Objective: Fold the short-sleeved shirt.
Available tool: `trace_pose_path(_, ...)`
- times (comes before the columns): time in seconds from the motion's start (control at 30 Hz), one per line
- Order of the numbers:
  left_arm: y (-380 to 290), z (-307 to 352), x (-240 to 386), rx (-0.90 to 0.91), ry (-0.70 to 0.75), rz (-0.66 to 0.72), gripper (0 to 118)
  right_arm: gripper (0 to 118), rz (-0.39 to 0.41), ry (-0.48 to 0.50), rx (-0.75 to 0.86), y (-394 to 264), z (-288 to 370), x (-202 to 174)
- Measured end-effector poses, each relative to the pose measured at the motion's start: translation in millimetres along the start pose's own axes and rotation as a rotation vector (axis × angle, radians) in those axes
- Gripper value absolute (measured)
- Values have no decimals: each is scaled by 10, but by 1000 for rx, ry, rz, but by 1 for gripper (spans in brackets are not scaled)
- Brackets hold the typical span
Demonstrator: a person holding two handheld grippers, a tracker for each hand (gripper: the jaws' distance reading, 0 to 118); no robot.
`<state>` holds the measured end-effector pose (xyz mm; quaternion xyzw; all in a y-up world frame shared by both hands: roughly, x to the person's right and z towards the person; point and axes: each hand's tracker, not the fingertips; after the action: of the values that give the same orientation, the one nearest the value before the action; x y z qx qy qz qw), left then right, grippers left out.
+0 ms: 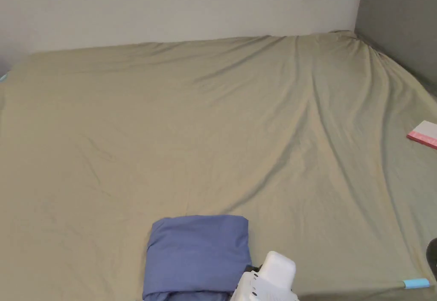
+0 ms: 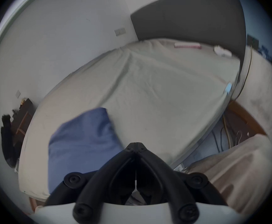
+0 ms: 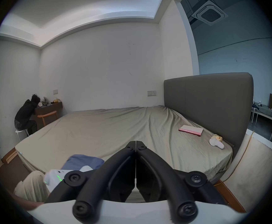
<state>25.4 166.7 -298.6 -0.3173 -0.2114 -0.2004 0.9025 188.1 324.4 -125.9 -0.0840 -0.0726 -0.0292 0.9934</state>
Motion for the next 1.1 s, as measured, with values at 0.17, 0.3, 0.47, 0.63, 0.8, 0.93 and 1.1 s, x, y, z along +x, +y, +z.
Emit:
trace_pose_path(0.17, 73, 898, -1096, 252, 82, 243, 0, 1, 25, 66, 91, 263, 98, -233)
trace_pose_path(0.3, -34, 1858, -1978, 500, 297, 324, 0, 1, 64, 130, 185, 517, 96, -466)
trace_pose_path(0.47, -358, 2687, -2620, 635, 436, 369, 0, 1, 92, 145, 212, 766, -2, -715)
trace_pose_path(0.63, -770, 3090, -2745, 740, 564, 402, 0, 1, 123, 129, 254, 842, 28, -796)
trace_pose_path(0.8, -835, 2832, -2877, 634, 524, 410, 0, 1, 159, 75, 172, 751, -146, -797)
trace_pose_path(0.93, -809, 2766, -2862, 650, 496, 445, 0, 1, 171, 89, 161, 664, -152, -790)
trace_pose_path(1.1, -704, 2605, -2843, 605, 427, 432, 0, 1, 159, 184, 59, 622, -415, -771)
